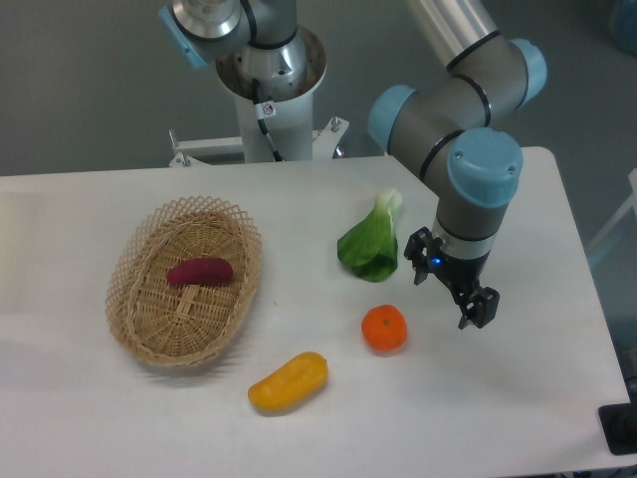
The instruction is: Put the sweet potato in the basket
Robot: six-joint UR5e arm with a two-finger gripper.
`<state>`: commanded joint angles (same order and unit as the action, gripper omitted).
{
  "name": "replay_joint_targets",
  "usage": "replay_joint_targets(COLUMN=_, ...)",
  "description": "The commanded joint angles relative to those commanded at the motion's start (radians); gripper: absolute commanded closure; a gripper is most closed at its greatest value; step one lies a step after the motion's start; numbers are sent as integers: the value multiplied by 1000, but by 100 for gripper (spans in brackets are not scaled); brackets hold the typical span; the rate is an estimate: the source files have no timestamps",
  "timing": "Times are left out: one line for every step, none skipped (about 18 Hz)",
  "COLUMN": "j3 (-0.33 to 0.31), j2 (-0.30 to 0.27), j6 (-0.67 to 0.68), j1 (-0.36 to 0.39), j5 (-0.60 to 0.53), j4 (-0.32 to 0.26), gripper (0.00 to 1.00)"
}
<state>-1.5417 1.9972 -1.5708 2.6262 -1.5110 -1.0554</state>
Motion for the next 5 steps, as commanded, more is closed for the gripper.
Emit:
replay_joint_targets(j3=0, j2=0, j6=0, j1=2, j5=0, j4=2, gripper=0)
replay_joint_targets(j3=0, j2=2, j6=0, j1=2, j5=0, j4=2, gripper=0)
replay_joint_targets(j3=0, j2=3, j6=0, j1=0, j5=-2, j4=2, gripper=0)
replay_joint_targets(j3=0, j2=3, j6=0, j1=0, j5=-2, j4=2, gripper=0)
replay_joint_targets(j3=0, j2=3, j6=0, j1=0, j5=-2, j4=2, gripper=0)
